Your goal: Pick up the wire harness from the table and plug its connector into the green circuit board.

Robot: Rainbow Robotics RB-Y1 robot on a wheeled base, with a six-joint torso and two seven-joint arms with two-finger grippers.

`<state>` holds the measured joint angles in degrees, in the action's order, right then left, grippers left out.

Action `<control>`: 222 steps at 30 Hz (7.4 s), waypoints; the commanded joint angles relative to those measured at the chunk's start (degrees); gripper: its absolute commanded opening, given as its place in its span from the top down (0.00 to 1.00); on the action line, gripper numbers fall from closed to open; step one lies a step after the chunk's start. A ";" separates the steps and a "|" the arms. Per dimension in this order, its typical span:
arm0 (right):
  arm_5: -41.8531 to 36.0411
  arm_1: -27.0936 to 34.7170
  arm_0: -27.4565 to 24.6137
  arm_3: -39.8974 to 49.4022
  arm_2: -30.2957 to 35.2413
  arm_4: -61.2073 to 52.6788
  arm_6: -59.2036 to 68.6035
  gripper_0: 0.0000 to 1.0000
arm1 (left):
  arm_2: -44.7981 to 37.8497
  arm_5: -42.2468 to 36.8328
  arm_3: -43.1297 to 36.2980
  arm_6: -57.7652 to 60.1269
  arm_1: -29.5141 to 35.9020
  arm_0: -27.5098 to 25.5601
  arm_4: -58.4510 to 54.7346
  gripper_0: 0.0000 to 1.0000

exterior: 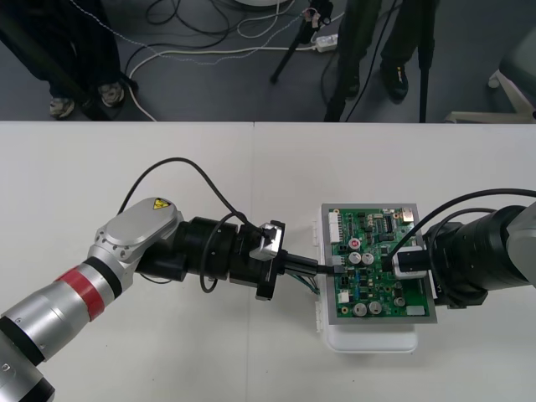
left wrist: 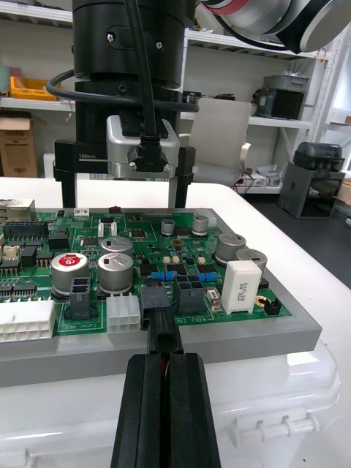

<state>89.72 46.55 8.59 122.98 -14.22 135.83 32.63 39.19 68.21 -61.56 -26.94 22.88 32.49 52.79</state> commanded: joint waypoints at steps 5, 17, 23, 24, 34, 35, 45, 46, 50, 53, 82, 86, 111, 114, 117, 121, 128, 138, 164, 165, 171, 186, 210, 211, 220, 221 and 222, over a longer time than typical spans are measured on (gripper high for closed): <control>0.28 -0.67 1.60 0.42 -0.98 0.22 2.18 0.00 | 1.16 -1.41 -0.66 3.30 -1.87 2.49 -1.73 1.00; 0.28 -0.67 1.60 0.42 -0.98 -0.04 1.91 0.00 | 1.16 -1.41 -0.66 2.42 -2.05 2.49 -2.43 1.00; 0.28 -0.67 1.60 0.42 -0.98 -0.22 1.91 0.00 | 1.16 -1.41 -0.66 1.54 -2.31 2.49 -2.61 1.00; 0.28 -0.67 1.60 0.42 -1.07 -0.31 1.91 0.00 | 1.16 -1.41 -0.75 1.28 -2.31 2.49 -2.70 1.00; 0.28 -0.67 1.60 0.42 -0.98 -0.75 2.00 0.00 | 1.24 -1.41 -1.54 -0.13 -2.49 2.40 -2.61 1.00; 0.28 -0.67 1.60 0.42 -1.07 -0.83 2.09 0.00 | 1.24 -1.33 -1.54 -0.22 -2.58 2.40 -2.70 1.00; 0.28 -0.67 1.69 0.42 -1.07 -1.80 2.18 0.00 | 1.24 -1.50 -1.54 -0.66 -3.28 1.61 -1.38 1.00; 0.28 -0.76 1.69 0.42 -1.07 -1.89 2.18 0.00 | 1.24 -1.50 -1.45 -0.66 -3.37 1.61 -1.29 1.00; 0.28 -0.84 1.69 0.42 -0.98 -2.07 2.18 0.00 | 1.16 -1.77 -1.45 -0.74 -3.98 1.43 -1.20 1.00; 0.28 -0.76 1.69 0.42 -0.98 -2.15 2.26 0.00 | 1.24 -2.21 -1.45 -0.92 -4.25 1.26 -1.12 1.00; 0.28 -0.76 1.69 0.42 -1.07 -2.33 3.93 0.00 | 1.16 -3.52 -1.54 -0.92 -4.51 0.82 -1.12 1.00; 0.28 -0.76 1.69 0.42 -0.98 -1.98 4.02 0.00 | 1.16 -3.52 -1.54 -0.83 -4.51 0.91 -1.20 0.91; 0.28 0.03 1.60 -2.39 2.62 -0.48 2.61 0.00 | -0.25 -2.03 -2.51 -0.48 1.73 0.82 -2.70 0.00; 0.28 0.91 1.34 -2.48 3.68 -1.01 2.35 0.00 | -0.25 -1.68 -2.60 -0.39 2.87 0.82 -3.58 0.00; 0.28 2.06 0.72 -2.48 5.17 -1.89 2.09 0.00 | -0.25 -0.97 -2.51 -0.30 4.28 0.82 -4.37 0.00; 0.28 3.73 0.02 -3.45 7.90 -5.58 1.74 0.00 | -0.25 -0.10 -2.60 -0.13 6.13 0.82 -5.16 0.00; 0.28 7.68 -2.26 -6.35 13.96 -13.14 0.42 0.00 | -0.25 0.87 -4.62 0.66 10.43 0.55 -5.25 0.00; 0.28 12.69 -6.66 -8.72 23.89 -24.83 -1.69 0.00 | -1.04 1.75 -11.03 2.42 18.78 -1.82 -5.25 0.00; -7.37 13.31 -13.07 -11.45 39.54 -59.19 -6.88 0.00 | -13.35 11.68 -25.27 12.00 43.04 -10.70 -2.08 0.00; -7.45 13.48 -13.16 -11.97 39.89 -60.25 -7.14 0.00 | -14.40 11.68 -26.77 12.88 44.01 -11.75 -2.17 0.00; -5.08 13.83 -12.28 -16.37 40.24 -65.70 -11.18 0.00 | -21.61 11.95 -33.97 17.36 46.91 -18.61 -1.55 0.00; 0.28 13.92 -6.57 -23.22 39.10 -71.76 -21.20 0.00 | -41.73 11.95 -51.55 30.81 47.79 -37.77 1.87 0.00; 0.28 14.10 -10.97 -17.69 33.38 -75.63 -29.73 0.00 | -45.07 12.38 -56.91 34.76 43.13 -36.45 6.80 0.00; 0.28 14.10 -11.14 -17.60 33.38 -75.63 -29.64 0.00 | -45.07 12.38 -56.91 34.76 43.13 -36.45 6.80 0.00; 0.28 14.01 -15.01 -16.02 33.38 -75.63 -29.73 0.00 | -45.07 12.38 -56.91 34.76 43.13 -36.45 6.80 0.00; 0.28 13.92 -15.01 -16.10 33.38 -75.63 -29.55 0.00 | -45.07 12.38 -56.91 34.76 43.13 -36.45 6.80 0.00; 0.28 13.92 -15.01 -16.10 33.38 -75.63 -29.55 0.00 | -45.07 12.38 -56.91 34.76 43.13 -36.45 6.80 0.00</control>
<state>89.65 58.06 -5.52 105.61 19.46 61.17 1.40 -4.76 78.32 -116.98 6.71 66.77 -5.55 59.30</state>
